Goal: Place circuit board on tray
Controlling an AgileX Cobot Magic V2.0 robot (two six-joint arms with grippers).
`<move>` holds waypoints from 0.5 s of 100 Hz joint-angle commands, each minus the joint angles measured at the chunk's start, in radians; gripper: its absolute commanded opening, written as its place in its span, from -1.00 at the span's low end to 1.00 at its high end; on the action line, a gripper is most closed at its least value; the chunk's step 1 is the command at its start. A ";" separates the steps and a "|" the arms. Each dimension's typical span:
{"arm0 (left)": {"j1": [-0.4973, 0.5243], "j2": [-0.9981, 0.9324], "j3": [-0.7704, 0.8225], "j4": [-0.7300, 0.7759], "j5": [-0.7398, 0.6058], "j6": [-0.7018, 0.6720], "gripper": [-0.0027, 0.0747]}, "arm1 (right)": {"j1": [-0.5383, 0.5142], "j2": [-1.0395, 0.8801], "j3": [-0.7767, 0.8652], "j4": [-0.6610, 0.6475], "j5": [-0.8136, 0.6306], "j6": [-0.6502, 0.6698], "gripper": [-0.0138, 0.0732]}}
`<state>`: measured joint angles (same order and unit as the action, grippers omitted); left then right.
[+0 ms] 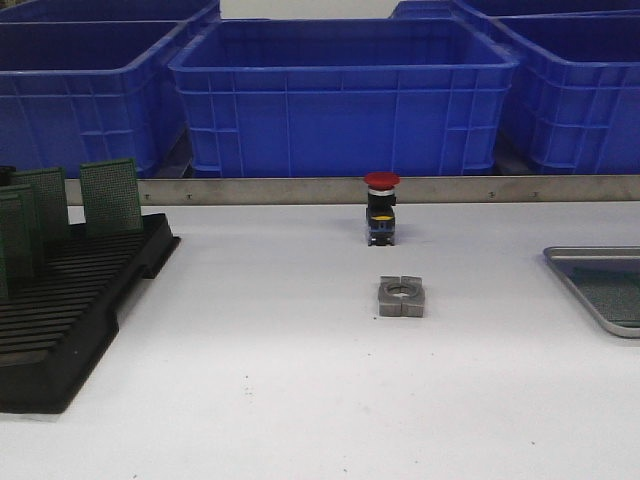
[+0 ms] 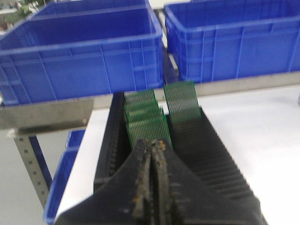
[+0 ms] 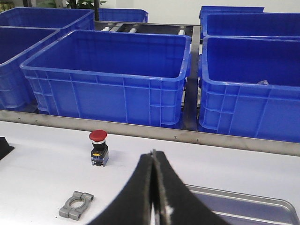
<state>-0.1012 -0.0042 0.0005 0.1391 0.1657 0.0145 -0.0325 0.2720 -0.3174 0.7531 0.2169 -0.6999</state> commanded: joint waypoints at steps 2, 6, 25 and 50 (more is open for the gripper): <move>0.002 -0.031 0.001 -0.006 -0.109 -0.014 -0.98 | -0.002 0.008 -0.024 0.016 -0.064 -0.002 -0.84; 0.002 -0.031 0.011 -0.006 -0.122 -0.014 -0.98 | -0.002 0.008 -0.024 0.016 -0.065 -0.002 -0.84; 0.002 -0.031 0.044 0.000 -0.193 -0.014 -0.98 | -0.002 0.008 -0.024 0.016 -0.064 -0.002 -0.84; 0.002 -0.031 0.044 -0.017 -0.193 -0.014 -0.98 | -0.002 0.008 -0.024 0.016 -0.064 -0.002 -0.84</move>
